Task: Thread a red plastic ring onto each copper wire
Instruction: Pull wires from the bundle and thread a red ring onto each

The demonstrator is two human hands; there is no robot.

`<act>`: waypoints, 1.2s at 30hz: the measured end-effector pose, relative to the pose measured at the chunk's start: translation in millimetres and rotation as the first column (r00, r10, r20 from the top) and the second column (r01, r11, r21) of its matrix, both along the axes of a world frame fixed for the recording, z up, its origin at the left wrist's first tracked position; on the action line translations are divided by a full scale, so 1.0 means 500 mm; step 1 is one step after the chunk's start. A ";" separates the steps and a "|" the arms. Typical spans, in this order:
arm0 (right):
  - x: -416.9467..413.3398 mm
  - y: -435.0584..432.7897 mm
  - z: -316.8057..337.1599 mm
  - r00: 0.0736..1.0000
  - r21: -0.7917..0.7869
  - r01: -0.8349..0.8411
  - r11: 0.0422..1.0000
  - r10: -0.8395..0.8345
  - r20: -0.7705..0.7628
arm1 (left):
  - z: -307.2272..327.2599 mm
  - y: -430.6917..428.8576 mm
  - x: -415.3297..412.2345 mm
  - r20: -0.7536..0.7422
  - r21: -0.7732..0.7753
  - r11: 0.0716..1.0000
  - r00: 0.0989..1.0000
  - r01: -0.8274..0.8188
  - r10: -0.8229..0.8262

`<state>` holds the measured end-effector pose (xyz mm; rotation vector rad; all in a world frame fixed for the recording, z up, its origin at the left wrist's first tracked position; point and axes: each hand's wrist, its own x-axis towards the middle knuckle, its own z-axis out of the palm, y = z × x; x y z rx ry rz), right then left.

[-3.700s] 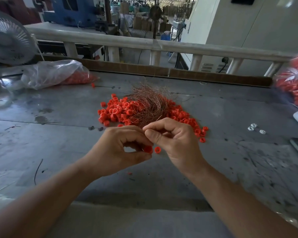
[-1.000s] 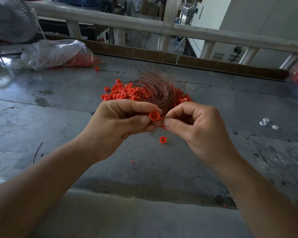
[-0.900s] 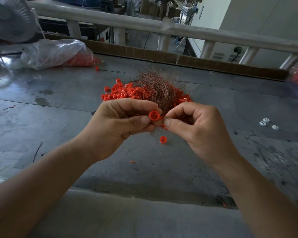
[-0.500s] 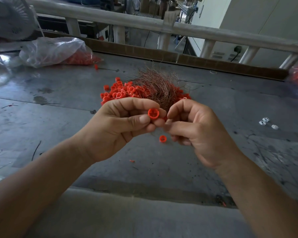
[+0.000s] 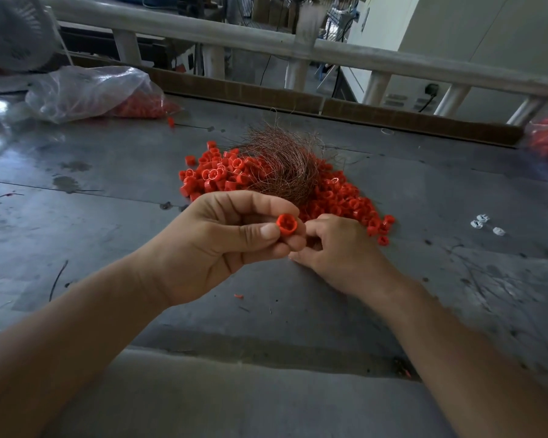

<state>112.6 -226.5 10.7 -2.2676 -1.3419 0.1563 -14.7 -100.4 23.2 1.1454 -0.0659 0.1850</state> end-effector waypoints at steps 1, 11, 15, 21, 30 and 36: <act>0.002 0.000 -0.001 1.000 0.004 -0.008 1.000 0.008 0.002 | 0.000 0.001 0.000 -0.007 0.002 1.000 1.000 -0.006 0.006; 0.016 -0.025 0.059 0.618 0.514 0.155 0.844 0.323 -0.717 | -0.003 0.007 0.006 -0.135 0.026 0.995 0.986 -0.098 0.101; -0.002 -0.020 0.058 0.645 0.550 0.113 0.827 0.360 -0.674 | 0.001 0.005 0.006 -0.134 0.037 0.994 0.985 -0.105 0.109; -0.009 -0.020 0.059 0.675 0.550 0.049 0.834 0.378 -0.633 | 0.001 0.005 0.004 -0.134 0.064 0.991 0.983 -0.116 0.124; -0.014 -0.025 0.059 0.643 0.498 0.045 0.866 0.356 -0.678 | 0.005 0.004 0.006 -0.140 0.076 0.988 0.980 -0.131 0.141; -0.015 -0.019 0.054 0.743 0.503 0.054 0.863 0.302 -0.598 | 0.004 -0.001 0.004 -0.133 0.117 0.976 0.971 -0.182 0.197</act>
